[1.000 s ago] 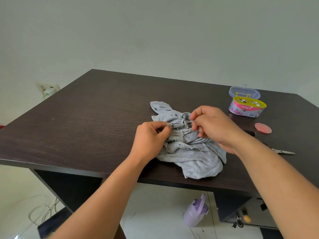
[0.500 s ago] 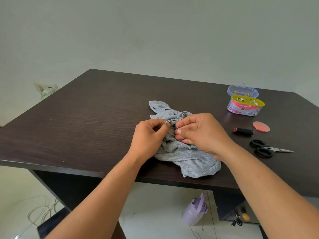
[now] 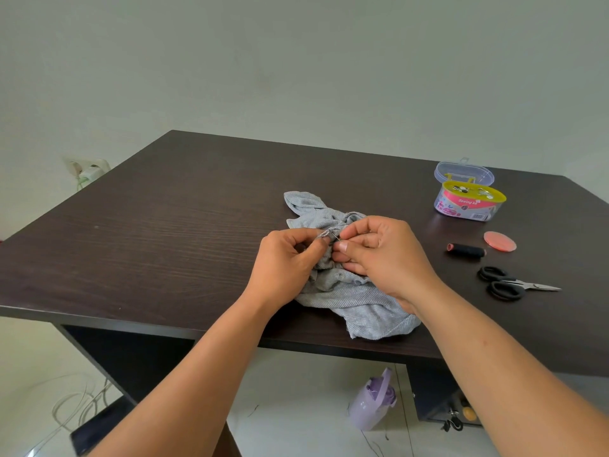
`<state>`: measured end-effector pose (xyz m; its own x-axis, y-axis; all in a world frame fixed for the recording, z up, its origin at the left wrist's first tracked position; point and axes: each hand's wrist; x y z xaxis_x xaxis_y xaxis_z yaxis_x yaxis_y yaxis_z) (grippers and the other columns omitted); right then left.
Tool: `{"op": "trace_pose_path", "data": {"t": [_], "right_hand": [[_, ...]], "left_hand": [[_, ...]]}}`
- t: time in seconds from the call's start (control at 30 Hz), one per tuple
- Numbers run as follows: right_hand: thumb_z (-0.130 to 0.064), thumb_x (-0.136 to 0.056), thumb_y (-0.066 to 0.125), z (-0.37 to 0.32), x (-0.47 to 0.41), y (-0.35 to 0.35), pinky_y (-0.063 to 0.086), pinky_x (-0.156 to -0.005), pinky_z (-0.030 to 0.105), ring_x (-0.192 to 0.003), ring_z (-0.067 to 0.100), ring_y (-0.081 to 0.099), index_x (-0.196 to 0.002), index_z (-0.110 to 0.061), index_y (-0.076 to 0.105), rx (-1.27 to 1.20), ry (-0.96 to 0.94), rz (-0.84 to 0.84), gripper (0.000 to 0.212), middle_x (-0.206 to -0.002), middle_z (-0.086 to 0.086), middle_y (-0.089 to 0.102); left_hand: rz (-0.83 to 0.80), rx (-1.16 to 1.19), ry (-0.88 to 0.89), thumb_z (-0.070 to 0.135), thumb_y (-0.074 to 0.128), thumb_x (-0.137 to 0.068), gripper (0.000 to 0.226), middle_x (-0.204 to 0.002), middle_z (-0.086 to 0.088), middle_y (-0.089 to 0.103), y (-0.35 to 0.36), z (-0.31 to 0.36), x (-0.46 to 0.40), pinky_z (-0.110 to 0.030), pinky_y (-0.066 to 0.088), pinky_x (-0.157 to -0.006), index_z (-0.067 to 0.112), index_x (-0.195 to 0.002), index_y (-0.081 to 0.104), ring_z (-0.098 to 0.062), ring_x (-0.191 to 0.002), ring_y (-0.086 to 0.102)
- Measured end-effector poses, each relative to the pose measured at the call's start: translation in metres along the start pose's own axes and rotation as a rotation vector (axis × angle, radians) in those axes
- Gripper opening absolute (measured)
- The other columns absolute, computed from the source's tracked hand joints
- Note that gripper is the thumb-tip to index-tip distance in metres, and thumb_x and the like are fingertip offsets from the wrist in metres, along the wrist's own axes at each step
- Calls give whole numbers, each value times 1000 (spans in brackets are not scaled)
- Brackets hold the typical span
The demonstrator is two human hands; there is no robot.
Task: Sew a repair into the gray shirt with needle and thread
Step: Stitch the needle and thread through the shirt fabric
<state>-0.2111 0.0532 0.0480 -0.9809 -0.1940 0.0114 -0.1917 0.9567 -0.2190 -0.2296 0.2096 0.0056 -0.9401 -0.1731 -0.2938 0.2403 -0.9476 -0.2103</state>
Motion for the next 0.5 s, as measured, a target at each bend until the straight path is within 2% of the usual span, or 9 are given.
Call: {"op": "trace_pose_path", "data": {"t": [0.07, 0.17, 0.27, 0.4, 0.5], "right_hand": [[3, -89, 68, 1, 0, 1, 62, -76, 34, -79, 20, 77, -92, -8, 66, 0, -8, 14, 11, -82, 11, 76], [3, -89, 68, 2, 0, 1, 63, -76, 37, -78, 19, 77, -93, -8, 65, 19, -24, 23, 13, -81, 10, 77], [1, -88, 71, 1, 1, 0, 63, -76, 39, -78, 21, 77, -95, -9, 63, 23, -44, 33, 15, -82, 9, 77], [-4, -84, 76, -2, 3, -1, 63, -73, 37, -75, 19, 76, -98, -12, 64, 120, -78, 40, 20, -76, 4, 74], [-6, -83, 76, -3, 3, -2, 63, -75, 38, -72, 20, 75, -97, -17, 63, 204, -94, 29, 23, -73, 5, 75]], "left_hand": [[-13, -8, 13, 20, 67, -97, 21, -58, -4, 66, 1, -1, 1, -17, 40, -48, 28, -81, 79, -4, -51, 48], [-40, -40, 46, 16, 66, -97, 22, -57, -5, 63, 2, -3, 1, -18, 39, -47, 23, -80, 79, -4, -48, 47], [-12, -42, 68, 16, 67, -96, 24, -60, 1, 66, 3, -3, 1, -17, 40, -49, 31, -81, 78, 0, -50, 48], [32, -28, 54, 22, 67, -97, 21, -70, -10, 73, 2, -4, -1, -31, 46, -51, 35, -86, 79, -10, -56, 53], [44, -26, 54, 21, 67, -96, 19, -68, -15, 70, 2, -5, -1, -25, 41, -50, 32, -87, 79, -7, -53, 47]]}}
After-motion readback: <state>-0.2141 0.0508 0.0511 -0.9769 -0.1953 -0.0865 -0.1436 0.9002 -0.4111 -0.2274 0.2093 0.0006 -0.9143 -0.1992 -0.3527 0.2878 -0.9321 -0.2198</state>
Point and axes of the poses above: each hand's wrist, its own x-axis away from the middle knuckle, its own y-axis out of the palm, z = x × y
